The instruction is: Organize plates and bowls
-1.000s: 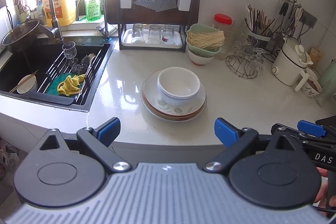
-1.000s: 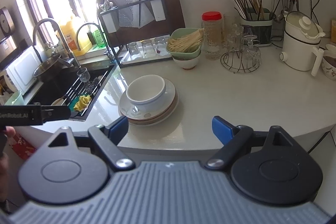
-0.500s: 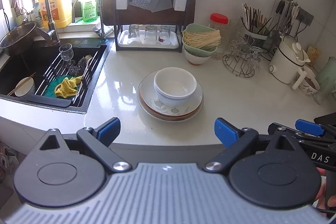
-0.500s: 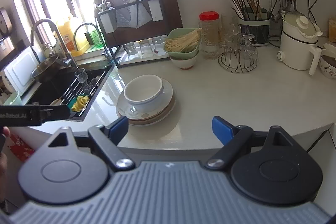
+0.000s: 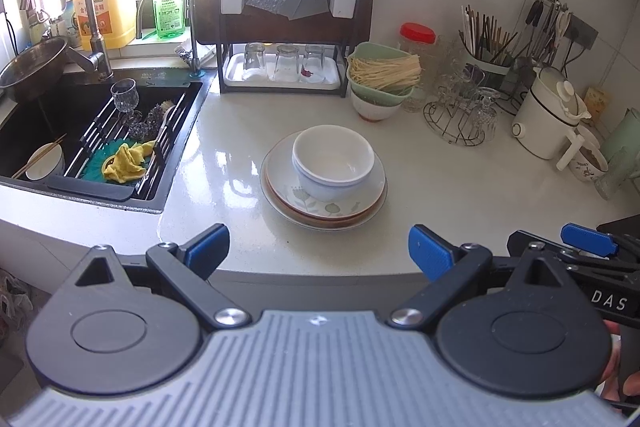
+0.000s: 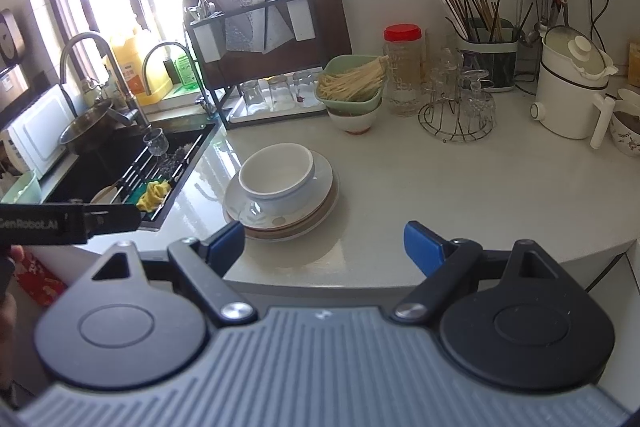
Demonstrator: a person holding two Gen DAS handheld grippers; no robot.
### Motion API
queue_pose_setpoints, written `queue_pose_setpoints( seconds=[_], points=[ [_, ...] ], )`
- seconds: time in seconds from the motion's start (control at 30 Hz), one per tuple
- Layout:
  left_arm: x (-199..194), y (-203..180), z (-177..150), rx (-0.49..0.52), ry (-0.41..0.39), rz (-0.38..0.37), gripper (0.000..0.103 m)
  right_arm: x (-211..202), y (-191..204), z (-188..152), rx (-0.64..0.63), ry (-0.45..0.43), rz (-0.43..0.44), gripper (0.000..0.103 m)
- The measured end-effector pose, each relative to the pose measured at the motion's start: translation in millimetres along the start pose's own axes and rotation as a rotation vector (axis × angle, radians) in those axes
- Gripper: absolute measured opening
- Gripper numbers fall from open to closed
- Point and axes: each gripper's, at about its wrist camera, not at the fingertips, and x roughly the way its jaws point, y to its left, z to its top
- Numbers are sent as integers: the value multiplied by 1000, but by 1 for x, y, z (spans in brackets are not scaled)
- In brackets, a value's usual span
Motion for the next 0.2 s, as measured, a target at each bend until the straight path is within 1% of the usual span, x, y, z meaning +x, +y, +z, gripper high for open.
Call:
queue_pose_setpoints(
  seconds=[0.2],
  points=[
    [3,2,1,6,6,6,98,3,-1,1,4,-1,-3,88]
  ],
)
